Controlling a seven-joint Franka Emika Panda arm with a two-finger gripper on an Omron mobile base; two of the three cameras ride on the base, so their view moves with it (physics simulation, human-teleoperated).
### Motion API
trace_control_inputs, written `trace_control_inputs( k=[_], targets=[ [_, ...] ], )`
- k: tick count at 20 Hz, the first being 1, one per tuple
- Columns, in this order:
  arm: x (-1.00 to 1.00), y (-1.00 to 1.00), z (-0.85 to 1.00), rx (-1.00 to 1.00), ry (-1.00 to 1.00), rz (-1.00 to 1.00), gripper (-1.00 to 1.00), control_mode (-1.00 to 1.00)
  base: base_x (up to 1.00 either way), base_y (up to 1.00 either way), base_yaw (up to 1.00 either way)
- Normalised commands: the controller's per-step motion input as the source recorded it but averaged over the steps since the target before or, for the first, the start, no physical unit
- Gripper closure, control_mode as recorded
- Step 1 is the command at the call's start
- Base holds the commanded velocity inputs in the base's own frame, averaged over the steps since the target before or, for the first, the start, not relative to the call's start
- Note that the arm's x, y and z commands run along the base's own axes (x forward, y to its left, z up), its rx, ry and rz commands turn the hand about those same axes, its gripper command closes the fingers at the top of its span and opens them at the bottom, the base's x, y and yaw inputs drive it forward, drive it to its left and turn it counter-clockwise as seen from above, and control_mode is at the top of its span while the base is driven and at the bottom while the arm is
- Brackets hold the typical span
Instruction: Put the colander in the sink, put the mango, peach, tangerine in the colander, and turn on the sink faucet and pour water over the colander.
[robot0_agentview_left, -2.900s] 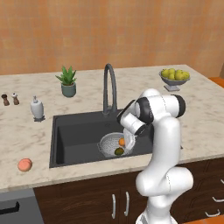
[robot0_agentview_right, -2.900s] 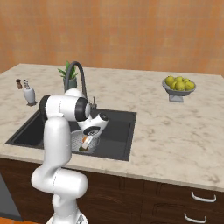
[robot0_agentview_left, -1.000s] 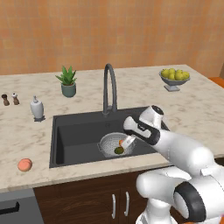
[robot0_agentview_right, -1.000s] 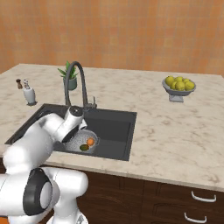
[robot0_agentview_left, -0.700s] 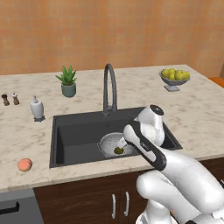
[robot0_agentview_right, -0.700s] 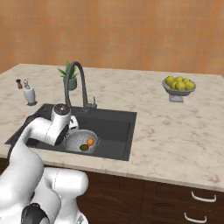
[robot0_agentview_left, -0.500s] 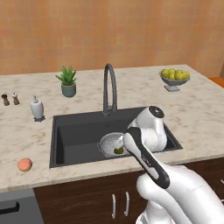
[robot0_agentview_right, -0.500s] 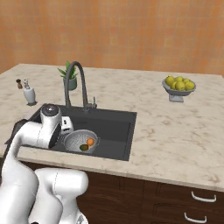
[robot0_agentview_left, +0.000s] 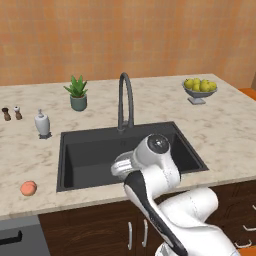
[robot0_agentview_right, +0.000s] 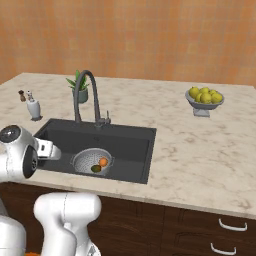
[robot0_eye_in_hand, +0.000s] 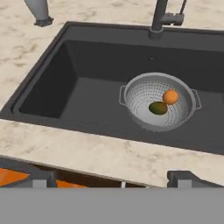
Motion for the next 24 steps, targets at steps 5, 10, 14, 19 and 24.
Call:
trace_control_inputs(
  k=[5, 10, 14, 19, 24],
  targets=[
    [-0.02, 0.88, 0.33, 0.0, 0.2, -0.04, -1.0, -1.0, 0.0, 0.0, 0.0],
    [0.05, 0.84, 0.3, 0.0, 0.36, 0.12, -1.0, -1.0, 0.0, 0.0, 0.0],
    [0.08, 0.73, 0.09, 0.0, 0.32, 0.29, -1.0, -1.0, 0.0, 0.0, 0.0],
    [0.22, 0.71, -0.07, -0.06, 0.06, 0.29, -1.0, -1.0, 0.0, 0.0, 0.0],
    [0.16, 0.73, -0.17, -0.16, 0.02, 0.04, -1.0, -1.0, 0.0, 0.0, 0.0]
  ],
)
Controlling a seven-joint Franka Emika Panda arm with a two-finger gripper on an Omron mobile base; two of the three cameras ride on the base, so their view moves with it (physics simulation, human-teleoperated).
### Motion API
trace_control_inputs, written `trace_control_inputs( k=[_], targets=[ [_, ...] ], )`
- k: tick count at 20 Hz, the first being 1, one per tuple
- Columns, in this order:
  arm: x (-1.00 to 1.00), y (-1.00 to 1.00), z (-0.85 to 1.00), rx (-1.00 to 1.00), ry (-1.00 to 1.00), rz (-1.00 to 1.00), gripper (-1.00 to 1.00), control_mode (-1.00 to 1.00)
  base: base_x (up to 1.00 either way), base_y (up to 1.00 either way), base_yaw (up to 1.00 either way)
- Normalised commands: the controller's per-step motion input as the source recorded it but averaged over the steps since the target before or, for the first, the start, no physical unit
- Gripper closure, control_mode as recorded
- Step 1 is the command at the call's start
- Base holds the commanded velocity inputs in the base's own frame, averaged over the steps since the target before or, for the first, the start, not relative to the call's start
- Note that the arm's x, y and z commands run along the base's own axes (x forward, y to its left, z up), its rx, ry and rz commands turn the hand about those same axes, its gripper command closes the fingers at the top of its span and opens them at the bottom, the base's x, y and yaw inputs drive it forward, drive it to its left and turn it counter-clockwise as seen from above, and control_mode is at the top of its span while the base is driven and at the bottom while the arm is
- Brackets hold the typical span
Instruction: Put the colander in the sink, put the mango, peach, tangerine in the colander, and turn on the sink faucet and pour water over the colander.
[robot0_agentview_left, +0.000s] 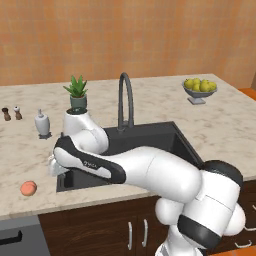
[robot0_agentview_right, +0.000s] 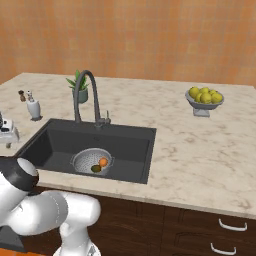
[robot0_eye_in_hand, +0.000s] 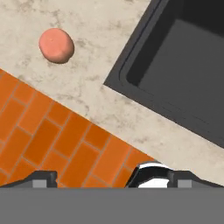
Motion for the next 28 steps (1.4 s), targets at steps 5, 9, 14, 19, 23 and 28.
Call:
trace_control_inputs(
  k=[5, 9, 14, 19, 23, 28],
  targets=[
    [0.13, 0.71, -0.3, -0.01, 0.02, 0.0, -1.0, -1.0, 0.0, 0.0, 0.0],
    [0.21, 0.75, -0.3, 0.0, 0.1, 0.0, -1.0, -1.0, 0.0, 0.0, 0.0],
    [0.33, 0.7, -0.31, -0.01, 0.01, -0.04, -1.0, -1.0, 0.0, 0.0, 0.0],
    [0.48, 0.59, -0.23, -0.04, 0.05, -0.08, -1.0, -1.0, 0.0, 0.0, 0.0],
    [0.47, 0.44, -0.09, -0.09, 0.06, -0.12, -1.0, -1.0, 0.0, 0.0, 0.0],
    [0.33, 0.4, 0.1, -0.03, 0.2, -0.14, -1.0, -1.0, 0.0, 0.0, 0.0]
  ],
)
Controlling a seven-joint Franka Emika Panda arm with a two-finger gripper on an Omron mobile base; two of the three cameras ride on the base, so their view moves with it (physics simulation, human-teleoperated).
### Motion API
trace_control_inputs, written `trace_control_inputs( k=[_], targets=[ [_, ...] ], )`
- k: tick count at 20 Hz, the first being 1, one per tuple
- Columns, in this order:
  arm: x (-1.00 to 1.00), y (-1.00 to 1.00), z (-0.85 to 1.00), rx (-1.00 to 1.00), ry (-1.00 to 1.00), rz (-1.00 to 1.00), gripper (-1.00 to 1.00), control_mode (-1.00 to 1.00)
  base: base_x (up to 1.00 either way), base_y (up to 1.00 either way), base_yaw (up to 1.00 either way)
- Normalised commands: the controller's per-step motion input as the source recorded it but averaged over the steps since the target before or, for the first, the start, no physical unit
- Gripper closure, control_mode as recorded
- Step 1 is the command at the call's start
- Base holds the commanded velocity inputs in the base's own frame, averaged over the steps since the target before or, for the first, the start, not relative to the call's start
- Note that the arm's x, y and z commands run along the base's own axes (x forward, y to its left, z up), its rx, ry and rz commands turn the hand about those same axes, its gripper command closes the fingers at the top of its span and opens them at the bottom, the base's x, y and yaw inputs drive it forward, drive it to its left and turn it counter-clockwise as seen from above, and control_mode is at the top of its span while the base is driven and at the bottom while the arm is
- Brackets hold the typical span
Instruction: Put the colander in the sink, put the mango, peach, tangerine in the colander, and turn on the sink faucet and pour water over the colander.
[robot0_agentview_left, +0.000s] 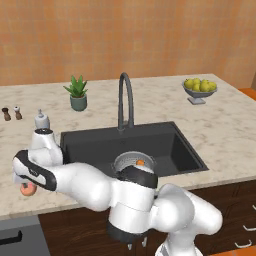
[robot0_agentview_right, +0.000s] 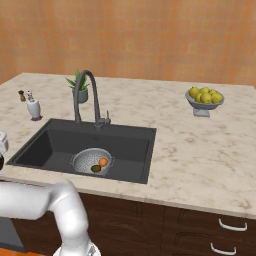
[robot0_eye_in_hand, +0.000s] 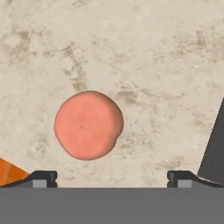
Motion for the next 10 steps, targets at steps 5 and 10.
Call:
trace_control_inputs(
  k=[5, 10],
  targets=[
    [0.12, 0.38, -0.02, -0.05, 0.16, -0.15, -1.0, -1.0, 0.0, 0.0, 0.0],
    [0.13, 0.34, -0.12, -0.15, 0.05, -0.16, -1.0, -1.0, 0.0, 0.0, 0.0]
  ],
)
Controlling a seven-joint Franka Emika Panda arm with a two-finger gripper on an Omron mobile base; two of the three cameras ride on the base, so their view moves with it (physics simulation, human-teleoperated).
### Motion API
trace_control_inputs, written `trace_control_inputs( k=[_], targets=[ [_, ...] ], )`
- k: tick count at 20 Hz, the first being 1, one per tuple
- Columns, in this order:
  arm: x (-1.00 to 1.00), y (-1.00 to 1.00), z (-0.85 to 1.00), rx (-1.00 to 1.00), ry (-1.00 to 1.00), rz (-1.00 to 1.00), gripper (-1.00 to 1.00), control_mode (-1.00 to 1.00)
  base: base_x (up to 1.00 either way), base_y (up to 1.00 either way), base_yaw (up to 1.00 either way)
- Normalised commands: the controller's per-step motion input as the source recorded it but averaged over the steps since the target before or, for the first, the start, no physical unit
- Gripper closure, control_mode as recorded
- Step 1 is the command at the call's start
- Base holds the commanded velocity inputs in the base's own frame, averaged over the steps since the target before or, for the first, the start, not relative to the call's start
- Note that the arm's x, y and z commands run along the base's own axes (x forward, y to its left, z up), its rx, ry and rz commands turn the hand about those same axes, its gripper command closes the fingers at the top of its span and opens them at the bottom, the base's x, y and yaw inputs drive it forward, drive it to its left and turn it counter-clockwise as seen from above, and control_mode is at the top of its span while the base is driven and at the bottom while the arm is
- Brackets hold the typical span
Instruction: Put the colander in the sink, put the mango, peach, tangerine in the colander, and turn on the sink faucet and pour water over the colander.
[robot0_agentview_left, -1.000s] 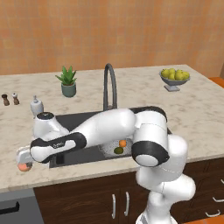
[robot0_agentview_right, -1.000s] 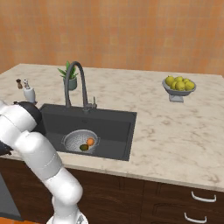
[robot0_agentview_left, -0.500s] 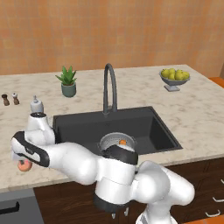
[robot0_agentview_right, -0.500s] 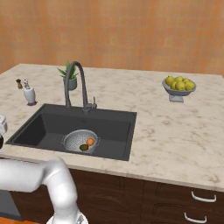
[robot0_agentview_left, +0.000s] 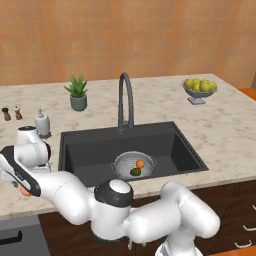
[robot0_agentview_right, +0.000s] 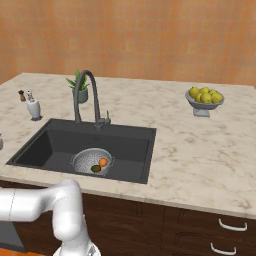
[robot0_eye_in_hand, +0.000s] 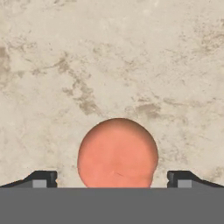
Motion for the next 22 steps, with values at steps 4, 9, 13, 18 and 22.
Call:
trace_control_inputs(
  k=[4, 9, 13, 18, 22],
  targets=[
    [0.09, 0.21, -0.18, -0.15, 0.04, -0.15, -1.0, -1.0, 0.0, 0.0, 0.0],
    [-0.22, -0.11, -0.26, -0.15, 0.12, -0.21, -1.0, -1.0, 0.0, 0.0, 0.0],
    [-0.24, -0.33, -0.24, -0.12, 0.1, -0.23, -1.0, -1.0, 0.0, 0.0, 0.0],
    [-0.23, -0.34, -0.28, -0.11, 0.0, -0.18, -1.0, -1.0, 0.0, 0.0, 0.0],
    [-0.25, -0.24, -0.43, -0.09, 0.0, -0.13, -1.0, -1.0, 0.0, 0.0, 0.0]
  ],
)
